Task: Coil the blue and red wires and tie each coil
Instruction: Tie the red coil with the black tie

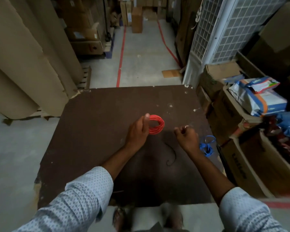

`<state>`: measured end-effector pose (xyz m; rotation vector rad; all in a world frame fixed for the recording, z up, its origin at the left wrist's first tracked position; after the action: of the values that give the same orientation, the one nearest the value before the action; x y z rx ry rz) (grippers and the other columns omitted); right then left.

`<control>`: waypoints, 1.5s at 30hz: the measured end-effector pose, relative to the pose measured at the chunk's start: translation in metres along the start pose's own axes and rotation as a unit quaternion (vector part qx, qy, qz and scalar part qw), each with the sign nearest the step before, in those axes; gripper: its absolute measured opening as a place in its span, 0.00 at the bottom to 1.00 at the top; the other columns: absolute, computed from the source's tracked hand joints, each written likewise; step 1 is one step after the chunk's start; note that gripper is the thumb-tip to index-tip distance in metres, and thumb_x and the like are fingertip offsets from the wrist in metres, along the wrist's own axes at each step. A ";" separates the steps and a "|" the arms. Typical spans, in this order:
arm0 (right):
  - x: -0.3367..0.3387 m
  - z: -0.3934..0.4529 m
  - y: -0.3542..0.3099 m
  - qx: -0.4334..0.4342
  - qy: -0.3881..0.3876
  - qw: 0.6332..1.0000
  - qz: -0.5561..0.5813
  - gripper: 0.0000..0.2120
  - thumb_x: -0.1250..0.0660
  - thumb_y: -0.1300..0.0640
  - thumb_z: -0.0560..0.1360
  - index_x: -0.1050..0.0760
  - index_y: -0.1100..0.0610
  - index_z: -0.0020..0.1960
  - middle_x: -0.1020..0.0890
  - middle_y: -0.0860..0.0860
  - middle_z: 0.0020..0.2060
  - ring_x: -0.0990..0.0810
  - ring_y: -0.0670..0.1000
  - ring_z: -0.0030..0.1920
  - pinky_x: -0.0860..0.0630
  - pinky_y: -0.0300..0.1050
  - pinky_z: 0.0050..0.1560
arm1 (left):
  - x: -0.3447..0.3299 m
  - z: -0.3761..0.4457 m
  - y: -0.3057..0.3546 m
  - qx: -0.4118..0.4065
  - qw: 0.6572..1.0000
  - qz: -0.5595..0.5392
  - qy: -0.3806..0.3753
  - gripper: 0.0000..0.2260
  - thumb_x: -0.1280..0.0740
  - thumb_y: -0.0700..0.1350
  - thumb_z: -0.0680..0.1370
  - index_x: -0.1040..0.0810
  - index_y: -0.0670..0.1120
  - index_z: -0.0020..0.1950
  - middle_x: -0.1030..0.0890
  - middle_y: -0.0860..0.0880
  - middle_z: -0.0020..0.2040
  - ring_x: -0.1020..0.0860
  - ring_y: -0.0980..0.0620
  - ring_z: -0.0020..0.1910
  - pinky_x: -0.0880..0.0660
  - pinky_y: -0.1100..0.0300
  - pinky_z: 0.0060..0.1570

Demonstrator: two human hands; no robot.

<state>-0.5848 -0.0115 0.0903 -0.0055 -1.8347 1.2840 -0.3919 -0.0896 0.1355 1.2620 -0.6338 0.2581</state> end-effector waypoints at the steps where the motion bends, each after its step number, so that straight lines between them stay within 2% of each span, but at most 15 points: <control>1: -0.003 -0.001 0.016 -0.018 -0.021 0.999 -0.028 0.17 0.32 0.50 0.78 0.25 0.59 0.35 0.25 0.48 0.28 0.20 0.54 0.39 0.25 0.49 0.45 | -0.004 -0.003 -0.007 0.014 1.000 0.005 -0.003 0.24 0.47 0.55 0.84 0.19 0.40 0.49 0.15 0.41 0.47 0.17 0.42 0.50 0.24 0.51 0.51; 4: -0.017 -0.011 0.056 -0.060 -0.071 0.994 -0.064 0.17 0.30 0.54 0.77 0.29 0.54 0.31 0.23 0.47 0.29 0.18 0.53 0.42 0.31 0.42 0.43 | -0.017 -0.014 -0.022 0.046 0.999 0.019 -0.010 0.19 0.44 0.49 0.86 0.18 0.39 0.56 0.16 0.38 0.54 0.20 0.42 0.58 0.30 0.56 0.57; 7: -0.035 -0.016 0.085 -0.109 -0.113 0.983 -0.090 0.09 0.30 0.53 0.76 0.21 0.54 0.37 0.14 0.54 0.43 0.16 0.55 0.50 0.23 0.46 0.49 | -0.028 -0.027 -0.037 0.045 0.999 0.026 -0.006 0.16 0.42 0.45 0.85 0.18 0.37 0.54 0.16 0.37 0.53 0.20 0.42 0.56 0.33 0.61 0.55; 9: -0.044 -0.017 0.094 -0.151 -0.121 0.975 -0.112 0.10 0.29 0.49 0.75 0.18 0.56 0.47 0.15 0.58 0.49 0.17 0.60 0.54 0.20 0.52 0.54 | -0.039 -0.035 -0.054 0.067 0.997 0.010 -0.023 0.18 0.44 0.48 0.86 0.19 0.37 0.54 0.16 0.37 0.51 0.18 0.42 0.54 0.30 0.59 0.55; 11: -0.048 -0.017 0.097 -0.169 -0.122 0.968 -0.143 0.14 0.28 0.46 0.74 0.20 0.55 0.53 0.16 0.58 0.52 0.18 0.61 0.56 0.20 0.53 0.54 | -0.049 -0.043 -0.071 0.091 0.995 -0.004 -0.037 0.20 0.46 0.51 0.85 0.19 0.39 0.53 0.16 0.39 0.49 0.18 0.42 0.52 0.28 0.56 0.53; 14: -0.055 -0.014 0.104 -0.152 -0.122 0.962 -0.192 0.14 0.29 0.45 0.75 0.22 0.54 0.53 0.17 0.56 0.52 0.18 0.60 0.55 0.20 0.54 0.53 | -0.059 -0.056 -0.090 0.089 0.996 -0.014 -0.021 0.22 0.47 0.55 0.85 0.20 0.43 0.48 0.17 0.45 0.43 0.18 0.45 0.46 0.28 0.59 0.47; 20: -0.067 -0.008 0.109 -0.130 -0.115 0.960 -0.221 0.12 0.31 0.49 0.77 0.22 0.57 0.55 0.17 0.58 0.53 0.18 0.62 0.56 0.21 0.54 0.54 | -0.072 -0.072 -0.121 0.078 0.997 0.002 0.014 0.29 0.50 0.62 0.83 0.19 0.41 0.49 0.16 0.44 0.44 0.17 0.48 0.45 0.21 0.51 0.50; 23: -0.071 -0.005 0.112 -0.115 -0.118 0.973 -0.164 0.10 0.31 0.53 0.77 0.22 0.59 0.54 0.17 0.58 0.50 0.18 0.60 0.52 0.21 0.54 0.54 | -0.073 -0.071 -0.127 0.077 0.997 0.001 0.019 0.29 0.50 0.62 0.84 0.19 0.41 0.52 0.16 0.43 0.47 0.17 0.47 0.48 0.21 0.47 0.53; 26: -0.072 -0.008 0.105 -0.116 -0.110 0.985 -0.059 0.03 0.28 0.58 0.75 0.21 0.57 0.45 0.18 0.52 0.41 0.19 0.52 0.45 0.24 0.45 0.48 | -0.067 -0.065 -0.121 0.080 0.997 -0.011 0.021 0.25 0.48 0.58 0.84 0.19 0.42 0.54 0.15 0.46 0.49 0.17 0.51 0.50 0.22 0.51 0.55; 28: -0.073 -0.009 0.097 -0.151 -0.108 0.982 0.043 0.05 0.29 0.64 0.75 0.19 0.57 0.41 0.17 0.52 0.34 0.17 0.51 0.37 0.20 0.43 0.39 | -0.062 -0.060 -0.116 0.081 0.996 -0.005 0.022 0.25 0.49 0.58 0.83 0.19 0.42 0.53 0.15 0.46 0.48 0.17 0.50 0.50 0.22 0.52 0.54; 30: -0.071 -0.013 0.082 -0.188 -0.126 0.964 0.142 0.10 0.32 0.68 0.77 0.18 0.58 0.40 0.19 0.52 0.28 0.21 0.45 0.26 0.22 0.38 0.28 | -0.058 -0.054 -0.116 0.081 0.996 0.008 0.024 0.26 0.50 0.59 0.83 0.20 0.42 0.51 0.16 0.45 0.45 0.17 0.46 0.47 0.22 0.50 0.50; 31: -0.069 -0.015 0.075 -0.200 -0.136 0.953 0.182 0.10 0.33 0.69 0.77 0.18 0.59 0.41 0.19 0.51 0.28 0.22 0.43 0.24 0.23 0.36 0.27 | -0.056 -0.051 -0.117 0.078 0.996 0.018 0.028 0.26 0.50 0.59 0.83 0.20 0.43 0.49 0.16 0.44 0.44 0.17 0.45 0.45 0.22 0.49 0.49; 36: -0.046 -0.019 0.035 -0.223 -0.177 0.905 0.315 0.08 0.33 0.70 0.77 0.19 0.60 0.47 0.15 0.54 0.36 0.17 0.47 0.33 0.18 0.38 0.37 | -0.044 -0.035 -0.110 0.070 0.996 0.020 0.046 0.26 0.50 0.60 0.82 0.20 0.42 0.49 0.16 0.43 0.45 0.18 0.42 0.47 0.23 0.47 0.51; 41: -0.026 -0.024 -0.008 -0.189 -0.219 0.888 0.358 0.09 0.35 0.73 0.77 0.18 0.63 0.47 0.15 0.60 0.40 0.14 0.49 0.38 0.16 0.39 0.41 | -0.028 -0.010 -0.104 0.060 0.995 0.046 0.066 0.29 0.52 0.60 0.82 0.20 0.41 0.50 0.16 0.40 0.47 0.17 0.39 0.48 0.23 0.43 0.52; 45: -0.010 -0.032 -0.043 -0.150 -0.283 0.860 0.398 0.13 0.36 0.75 0.75 0.18 0.64 0.53 0.14 0.60 0.44 0.14 0.50 0.43 0.17 0.43 0.53 | -0.014 0.010 -0.094 0.049 0.993 0.052 0.089 0.32 0.52 0.63 0.81 0.20 0.40 0.50 0.16 0.39 0.48 0.17 0.38 0.49 0.23 0.43 0.51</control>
<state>-0.5386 -0.0114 0.1190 -0.6931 -2.6864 1.6357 -0.3584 -0.1255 0.0539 1.2848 -0.5391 0.4888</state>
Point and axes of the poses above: each hand's wrist, its own z-axis towards the middle knuckle, its own x-axis out of the back of the hand, y = z × x, the point moved 2 cm from there along z, towards the middle knuckle
